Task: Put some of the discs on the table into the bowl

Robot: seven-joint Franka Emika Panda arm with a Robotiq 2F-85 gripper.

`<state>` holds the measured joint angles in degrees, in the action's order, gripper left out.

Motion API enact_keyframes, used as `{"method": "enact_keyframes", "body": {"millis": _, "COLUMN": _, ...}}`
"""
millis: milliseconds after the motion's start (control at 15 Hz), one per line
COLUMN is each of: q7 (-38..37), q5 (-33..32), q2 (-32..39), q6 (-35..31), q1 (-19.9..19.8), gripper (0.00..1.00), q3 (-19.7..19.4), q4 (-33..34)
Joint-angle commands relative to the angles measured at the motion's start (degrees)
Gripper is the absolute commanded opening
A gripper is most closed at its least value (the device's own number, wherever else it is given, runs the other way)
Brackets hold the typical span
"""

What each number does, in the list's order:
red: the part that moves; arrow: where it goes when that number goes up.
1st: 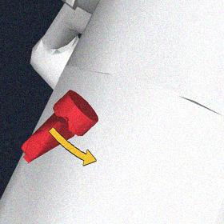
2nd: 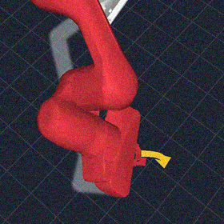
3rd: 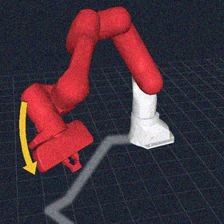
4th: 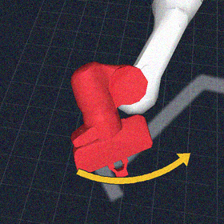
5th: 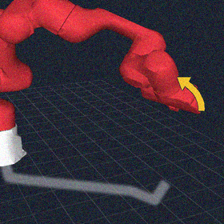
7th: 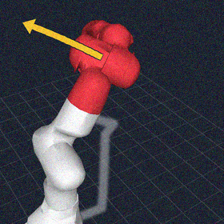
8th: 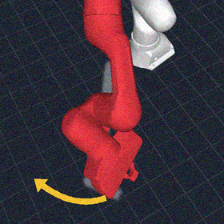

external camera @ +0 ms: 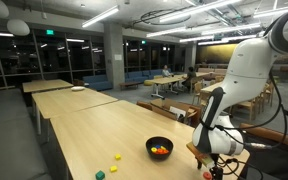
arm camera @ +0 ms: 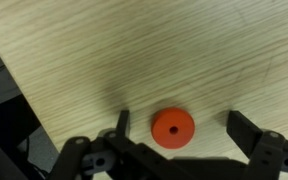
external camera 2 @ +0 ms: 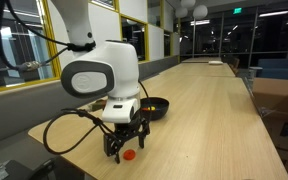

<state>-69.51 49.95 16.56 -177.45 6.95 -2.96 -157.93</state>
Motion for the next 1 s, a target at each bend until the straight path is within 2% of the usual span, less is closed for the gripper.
{"method": "enact_keyframes", "body": {"millis": 0, "q7": 3.2, "q5": 3.7, "q2": 0.5, "q6": -2.1, "q1": 2.3, "gripper": 1.0, "q3": -1.5, "q4": 0.0}}
{"method": "enact_keyframes", "body": {"millis": 600, "q7": 6.9, "q5": 5.9, "q2": 0.5, "q6": -1.2, "q1": 5.8, "gripper": 1.0, "q3": -4.5, "q4": 0.0}}
{"method": "enact_keyframes", "body": {"millis": 667, "q7": 7.0, "q5": 5.8, "q2": 0.7, "q6": -1.4, "q1": 6.3, "gripper": 0.75, "q3": -5.0, "q4": 0.0}}
{"method": "enact_keyframes", "body": {"millis": 733, "q7": 7.2, "q5": 5.8, "q2": 0.7, "q6": -1.4, "q1": 6.9, "gripper": 0.74, "q3": -5.5, "q4": 0.0}}
{"method": "enact_keyframes", "body": {"millis": 933, "q7": 7.2, "q5": 5.5, "q2": 0.7, "q6": -1.2, "q1": 8.8, "gripper": 0.51, "q3": -7.4, "q4": 0.0}}
